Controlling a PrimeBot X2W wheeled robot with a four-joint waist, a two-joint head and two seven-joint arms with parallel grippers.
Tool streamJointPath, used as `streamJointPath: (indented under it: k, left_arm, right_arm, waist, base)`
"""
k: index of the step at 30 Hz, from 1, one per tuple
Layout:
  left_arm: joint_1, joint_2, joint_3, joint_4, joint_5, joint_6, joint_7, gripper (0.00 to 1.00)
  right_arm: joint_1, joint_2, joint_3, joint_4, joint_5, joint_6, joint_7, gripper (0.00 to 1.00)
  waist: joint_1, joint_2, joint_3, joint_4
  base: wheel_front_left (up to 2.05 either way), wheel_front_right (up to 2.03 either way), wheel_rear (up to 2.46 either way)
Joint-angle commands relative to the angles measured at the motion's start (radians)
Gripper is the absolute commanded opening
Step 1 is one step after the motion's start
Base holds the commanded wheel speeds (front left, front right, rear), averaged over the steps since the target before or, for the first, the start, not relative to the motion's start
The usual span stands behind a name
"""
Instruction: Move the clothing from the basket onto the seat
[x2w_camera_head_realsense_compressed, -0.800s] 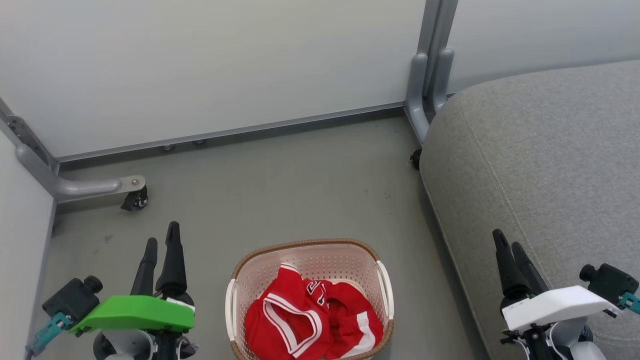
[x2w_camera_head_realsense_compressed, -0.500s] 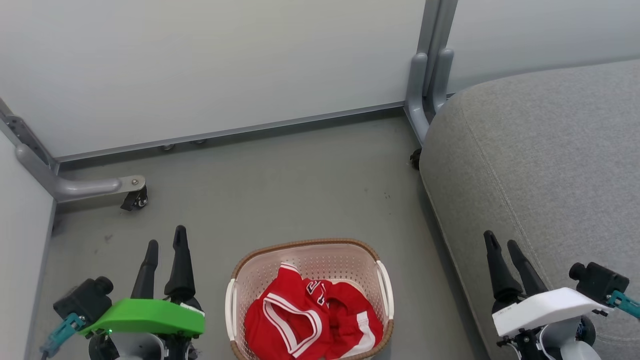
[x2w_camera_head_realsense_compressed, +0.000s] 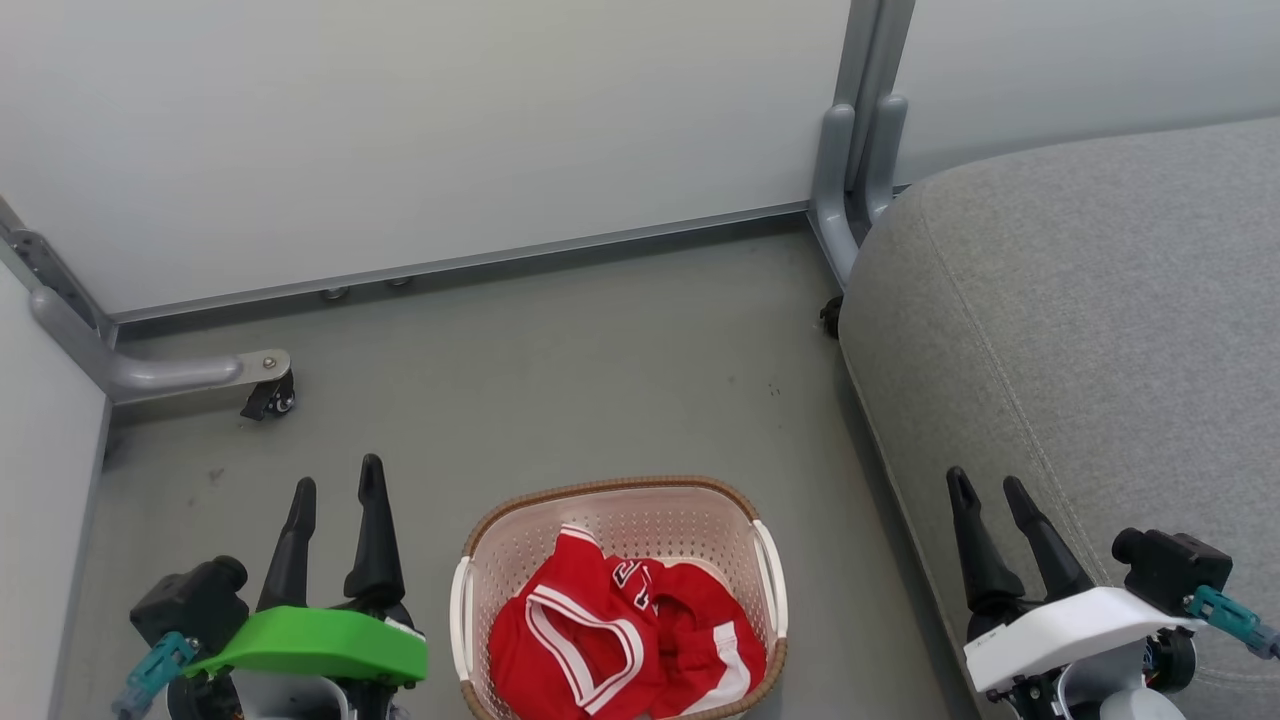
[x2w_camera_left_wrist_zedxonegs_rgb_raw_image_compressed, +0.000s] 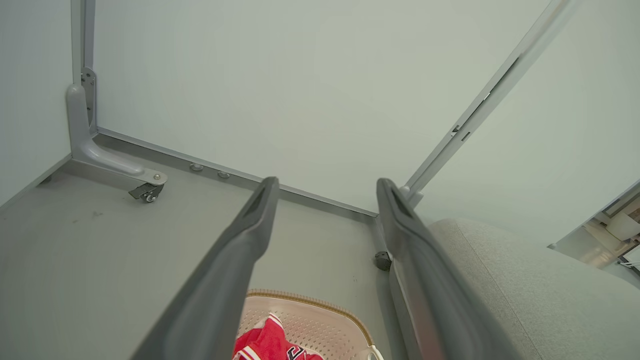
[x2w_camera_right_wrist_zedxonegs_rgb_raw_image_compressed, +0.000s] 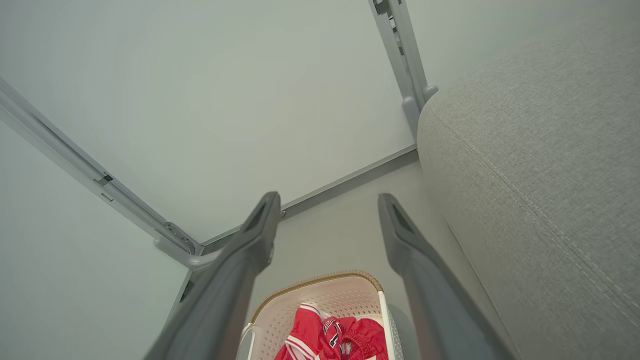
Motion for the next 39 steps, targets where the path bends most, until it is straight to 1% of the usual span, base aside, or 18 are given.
streamJointPath:
  k: [1,16,31,36,39]
  left_arm:
    - [0.001,0.006,-0.004,-0.014,0.034,0.001,-0.012,1.0]
    - [0.019,0.007,-0.021,-0.028,0.18,0.01,-0.048,1.0]
    - [0.034,0.007,-0.049,-0.041,0.329,0.01,-0.081,1.0]
    - [0.037,0.007,-0.062,-0.057,0.382,0.026,-0.092,1.0]
    - [0.041,0.007,-0.068,-0.061,0.398,0.018,-0.097,1.0]
  right_arm:
    - [0.007,-0.006,0.003,-0.014,-0.03,0.0,-0.011,1.0]
    - [0.02,-0.007,0.024,-0.027,-0.165,0.001,-0.048,1.0]
    - [0.036,-0.007,0.042,-0.037,-0.288,0.0,-0.082,1.0]
    - [0.04,-0.008,0.047,-0.042,-0.329,0.001,-0.092,1.0]
    - [0.043,-0.008,0.05,-0.042,-0.35,0.001,-0.098,1.0]
  waist:
    - [0.0,0.0,0.0,0.001]
    - [0.0,0.0,-0.001,0.0]
    - [0.0,0.0,0.0,0.001]
    - [0.0,0.0,0.0,0.003]
    - [0.0,0.0,-0.001,0.003]
  base:
    - [0.0,0.0,0.0]
    - [0.0,0.0,0.0]
    - [0.0,0.0,0.0]
    - [0.0,0.0,0.0]
    - [0.0,0.0,0.0]
